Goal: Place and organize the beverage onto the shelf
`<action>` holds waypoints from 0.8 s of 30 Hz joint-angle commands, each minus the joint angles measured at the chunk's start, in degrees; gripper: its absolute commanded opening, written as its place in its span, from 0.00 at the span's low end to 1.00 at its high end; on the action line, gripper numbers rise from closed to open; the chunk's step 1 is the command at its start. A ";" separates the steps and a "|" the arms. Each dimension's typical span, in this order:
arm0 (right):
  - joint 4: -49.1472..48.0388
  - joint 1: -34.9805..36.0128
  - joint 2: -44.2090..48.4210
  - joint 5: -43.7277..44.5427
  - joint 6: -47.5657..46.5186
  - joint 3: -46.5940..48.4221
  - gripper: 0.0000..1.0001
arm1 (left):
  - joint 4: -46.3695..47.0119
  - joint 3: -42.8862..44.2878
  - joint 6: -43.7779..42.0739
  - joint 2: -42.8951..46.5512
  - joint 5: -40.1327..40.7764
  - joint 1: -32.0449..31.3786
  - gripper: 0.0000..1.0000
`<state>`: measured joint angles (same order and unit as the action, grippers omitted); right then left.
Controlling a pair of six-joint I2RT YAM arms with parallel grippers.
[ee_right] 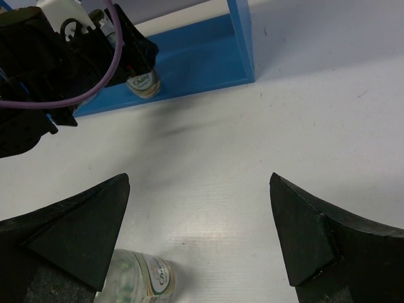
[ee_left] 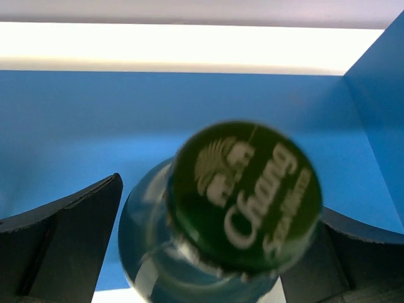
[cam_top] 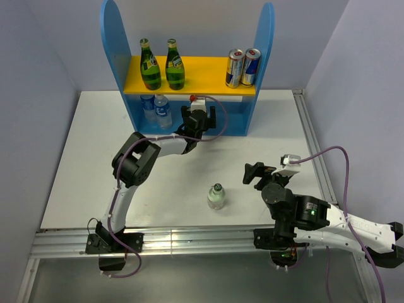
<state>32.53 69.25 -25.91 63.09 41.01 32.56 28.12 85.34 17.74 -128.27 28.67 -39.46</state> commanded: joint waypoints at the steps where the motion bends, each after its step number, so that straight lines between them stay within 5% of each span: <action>1: -1.77 0.27 -0.46 0.81 0.29 0.23 0.99 | 2.38 -1.58 0.19 5.22 -0.89 -0.09 0.99; 24: -0.81 0.18 -3.62 2.04 1.26 0.93 0.99 | 2.73 -20.99 1.34 16.46 -4.76 -3.60 0.99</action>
<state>32.58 69.23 -29.06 63.40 41.08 32.56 28.38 66.13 18.24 -116.79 24.38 -42.11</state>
